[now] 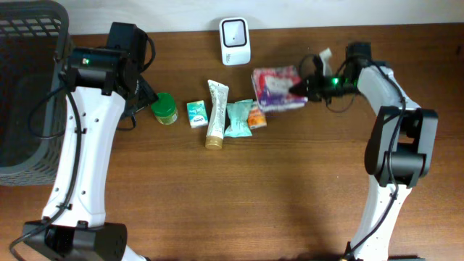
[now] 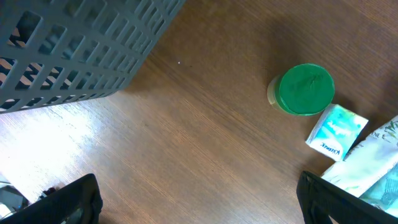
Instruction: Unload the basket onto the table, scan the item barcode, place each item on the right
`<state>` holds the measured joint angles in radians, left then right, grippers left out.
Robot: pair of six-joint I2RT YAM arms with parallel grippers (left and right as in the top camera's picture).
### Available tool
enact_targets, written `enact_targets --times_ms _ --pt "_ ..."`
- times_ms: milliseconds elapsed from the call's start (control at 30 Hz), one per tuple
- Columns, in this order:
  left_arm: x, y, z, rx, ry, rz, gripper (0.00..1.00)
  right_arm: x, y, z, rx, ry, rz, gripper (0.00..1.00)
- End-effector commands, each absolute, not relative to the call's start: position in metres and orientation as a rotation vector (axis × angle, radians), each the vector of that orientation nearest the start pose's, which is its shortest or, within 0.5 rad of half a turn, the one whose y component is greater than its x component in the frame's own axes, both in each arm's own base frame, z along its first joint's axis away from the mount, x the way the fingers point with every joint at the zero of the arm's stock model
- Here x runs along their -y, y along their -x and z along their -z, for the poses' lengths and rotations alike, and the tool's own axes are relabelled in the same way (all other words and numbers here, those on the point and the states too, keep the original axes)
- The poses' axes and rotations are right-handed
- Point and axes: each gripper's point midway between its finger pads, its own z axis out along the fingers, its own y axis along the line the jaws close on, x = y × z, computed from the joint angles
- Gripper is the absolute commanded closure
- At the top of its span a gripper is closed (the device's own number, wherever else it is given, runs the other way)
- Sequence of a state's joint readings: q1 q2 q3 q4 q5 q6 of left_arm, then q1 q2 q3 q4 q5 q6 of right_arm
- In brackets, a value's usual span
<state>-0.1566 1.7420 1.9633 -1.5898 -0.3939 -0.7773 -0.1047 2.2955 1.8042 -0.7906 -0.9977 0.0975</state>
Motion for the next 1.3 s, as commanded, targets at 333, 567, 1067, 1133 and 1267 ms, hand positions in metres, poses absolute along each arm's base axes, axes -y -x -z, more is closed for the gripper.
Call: enact_targets --times_ms 333,567,1067,1133,1267 --pt "-0.015 -0.343 -0.259 -2.613 0.881 -0.383 0.01 -0.176 -0.616 -0.176 -2.218 -0.174 -0.906 0.96" --pt "-0.015 -0.343 -0.259 -2.613 0.881 -0.383 0.01 -0.238 -0.627 -0.158 -2.127 -0.073 -0.887 0.96" --pt "-0.015 -0.343 -0.259 -2.613 0.881 -0.383 0.01 -0.017 -0.634 -0.252 -2.059 -0.314 -0.803 0.96" --pt "-0.015 -0.343 -0.259 -2.613 0.881 -0.383 0.01 0.054 -0.616 -0.233 -2.116 -0.529 -0.764 0.96" --pt "-0.015 -0.343 -0.259 -2.613 0.881 -0.383 0.01 0.184 -0.552 -0.178 -2.162 -1.164 -0.597 0.96"
